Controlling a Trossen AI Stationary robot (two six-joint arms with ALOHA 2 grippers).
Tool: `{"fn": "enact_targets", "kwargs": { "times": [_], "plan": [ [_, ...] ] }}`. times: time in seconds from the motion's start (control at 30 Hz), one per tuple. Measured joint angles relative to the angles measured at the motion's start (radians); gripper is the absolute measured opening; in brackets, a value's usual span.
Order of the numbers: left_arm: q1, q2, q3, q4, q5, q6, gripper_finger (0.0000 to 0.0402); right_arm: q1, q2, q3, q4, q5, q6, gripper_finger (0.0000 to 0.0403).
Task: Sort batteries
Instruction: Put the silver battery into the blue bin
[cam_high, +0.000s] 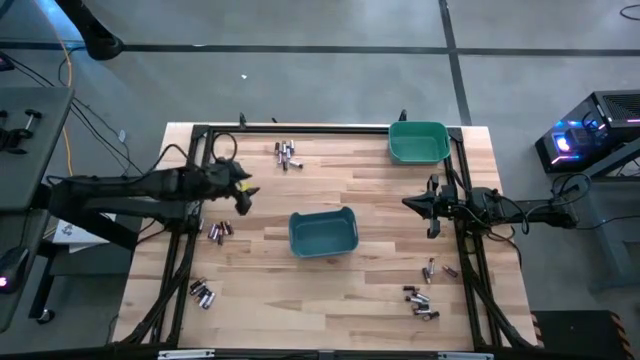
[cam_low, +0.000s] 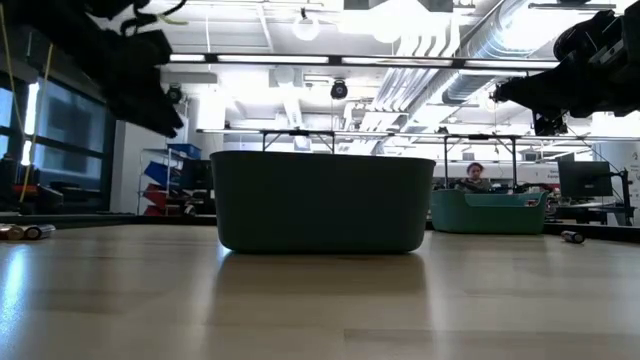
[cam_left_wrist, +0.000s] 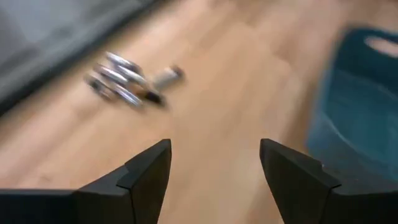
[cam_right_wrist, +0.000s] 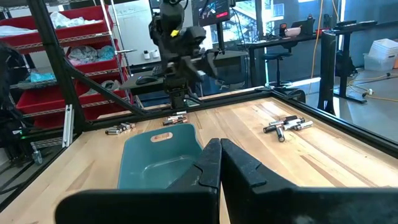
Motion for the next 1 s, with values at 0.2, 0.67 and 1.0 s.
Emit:
{"fn": "enact_targets", "kwargs": {
  "times": [0.2, 0.67, 1.0],
  "plan": [
    [0.081, 0.206, 0.010, 0.387, 0.100, 0.246, 0.0232, 0.000, 0.000, 0.000, 0.000, 0.000, 0.000, 0.0000],
    [0.457, 0.784, 0.371, 0.297, 0.581, 0.843, 0.0228, 0.000, 0.000, 0.000, 0.000, 0.000, 0.000, 0.0000],
    [0.558, 1.027, 0.531, 0.177, 0.694, 0.963, 0.0210, 0.000, 0.000, 0.000, 0.000, 0.000, 0.000, 0.0000]
  ]
}}
